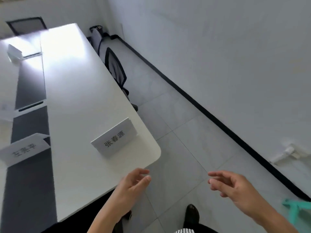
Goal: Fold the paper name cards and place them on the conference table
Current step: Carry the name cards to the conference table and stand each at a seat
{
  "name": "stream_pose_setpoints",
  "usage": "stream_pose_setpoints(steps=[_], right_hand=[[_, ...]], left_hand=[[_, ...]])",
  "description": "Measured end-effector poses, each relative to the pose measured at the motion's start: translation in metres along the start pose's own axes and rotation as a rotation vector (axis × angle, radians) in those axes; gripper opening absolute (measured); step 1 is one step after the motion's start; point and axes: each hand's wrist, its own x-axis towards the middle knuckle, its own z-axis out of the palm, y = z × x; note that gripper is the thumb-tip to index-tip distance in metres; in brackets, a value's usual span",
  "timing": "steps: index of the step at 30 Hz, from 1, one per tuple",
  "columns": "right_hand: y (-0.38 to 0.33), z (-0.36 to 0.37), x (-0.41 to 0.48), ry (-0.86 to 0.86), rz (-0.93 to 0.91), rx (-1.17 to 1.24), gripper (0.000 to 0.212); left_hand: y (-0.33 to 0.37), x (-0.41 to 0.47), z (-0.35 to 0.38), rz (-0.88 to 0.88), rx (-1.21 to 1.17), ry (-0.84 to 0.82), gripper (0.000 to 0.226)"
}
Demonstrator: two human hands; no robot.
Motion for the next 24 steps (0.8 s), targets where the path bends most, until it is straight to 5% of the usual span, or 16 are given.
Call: stream_pose_setpoints(steps=[7, 16, 24], right_hand=[[-0.094, -0.01, 0.137, -0.268, -0.116, -0.19, 0.018], [-0.175, 0.077, 0.243, -0.521, -0.215, -0.376, 0.021], [-0.221, 0.161, 0.298, -0.526, -0.408, -0.646, 0.029]], left_hand=[[0.019, 0.037, -0.024, -0.118, -0.076, 0.225, 0.018], [-0.007, 0.084, -0.11, -0.239, -0.197, 0.569, 0.015], [-0.036, 0.154, -0.17, -0.238, 0.157, 0.585, 0.054]])
